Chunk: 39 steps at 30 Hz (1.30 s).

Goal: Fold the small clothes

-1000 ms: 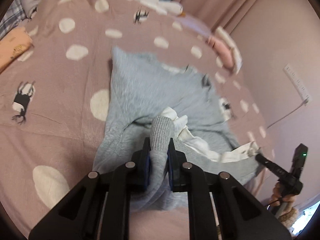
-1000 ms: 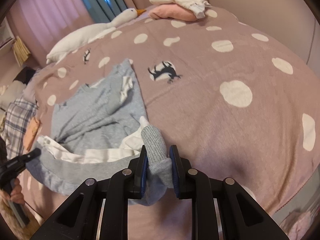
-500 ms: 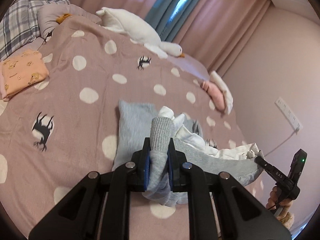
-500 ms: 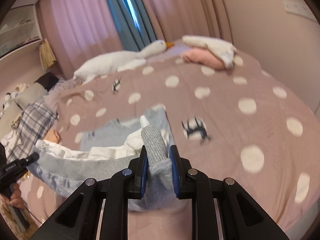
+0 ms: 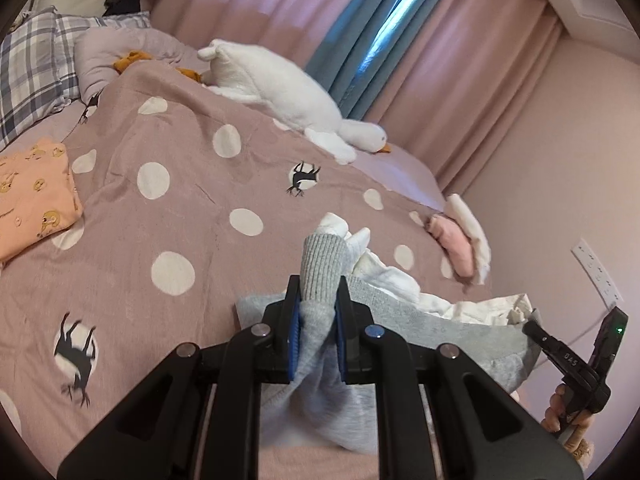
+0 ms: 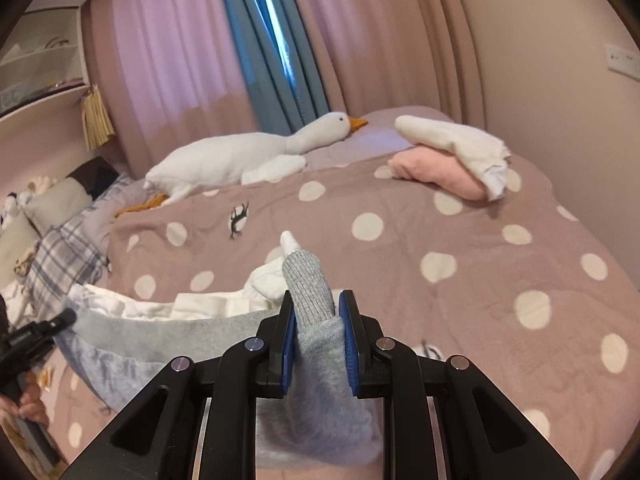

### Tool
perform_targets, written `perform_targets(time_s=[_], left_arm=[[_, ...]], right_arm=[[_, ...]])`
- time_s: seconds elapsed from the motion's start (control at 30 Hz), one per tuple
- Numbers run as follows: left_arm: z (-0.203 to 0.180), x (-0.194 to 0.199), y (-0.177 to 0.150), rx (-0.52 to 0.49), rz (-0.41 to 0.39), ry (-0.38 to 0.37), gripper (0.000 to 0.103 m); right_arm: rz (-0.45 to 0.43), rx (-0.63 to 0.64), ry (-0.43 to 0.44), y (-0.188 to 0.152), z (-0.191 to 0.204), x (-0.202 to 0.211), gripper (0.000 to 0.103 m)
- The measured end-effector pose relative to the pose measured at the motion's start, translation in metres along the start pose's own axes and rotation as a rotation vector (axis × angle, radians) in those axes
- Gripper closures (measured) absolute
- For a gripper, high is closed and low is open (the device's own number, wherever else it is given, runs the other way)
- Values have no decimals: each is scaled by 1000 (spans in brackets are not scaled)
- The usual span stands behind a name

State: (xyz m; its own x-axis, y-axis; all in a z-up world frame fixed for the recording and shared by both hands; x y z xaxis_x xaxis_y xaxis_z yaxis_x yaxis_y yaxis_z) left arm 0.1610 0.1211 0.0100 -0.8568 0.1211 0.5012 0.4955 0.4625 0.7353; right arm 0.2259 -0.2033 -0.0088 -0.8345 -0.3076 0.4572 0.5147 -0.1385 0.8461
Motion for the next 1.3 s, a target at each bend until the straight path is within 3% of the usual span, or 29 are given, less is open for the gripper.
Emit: perform_targets(time_s=[0.3, 0.63, 0.77, 1.07, 1.3], left_arm=[[24, -84, 28, 38, 98, 65, 89], [51, -165, 14, 60, 232, 144, 89], [61, -185, 3, 61, 283, 182, 89], [90, -219, -27, 78, 394, 257, 87], [94, -216, -30, 77, 390, 265, 81]], right_arm=[[43, -8, -40, 26, 1, -73, 82], [195, -22, -133, 17, -22, -170, 82], [279, -43, -167, 3, -34, -201, 83], [366, -57, -234, -22, -54, -233, 83], [381, -86, -250, -32, -62, -239, 83]])
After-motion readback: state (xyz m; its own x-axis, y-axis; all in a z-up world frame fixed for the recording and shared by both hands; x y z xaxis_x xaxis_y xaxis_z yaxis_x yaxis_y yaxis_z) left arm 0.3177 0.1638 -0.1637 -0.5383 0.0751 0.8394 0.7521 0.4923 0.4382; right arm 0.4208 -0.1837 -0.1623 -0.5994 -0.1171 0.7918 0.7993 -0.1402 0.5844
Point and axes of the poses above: each gripper's, at about its wrist camera, not at the fingertips, and x roughly against the way its jaws point, z to its left, y to its top, the point moved 2 cm from there along -x, roughly the way its jaws point, and after that the axes turned 3 degrees about -x, right-handed, at the moved point
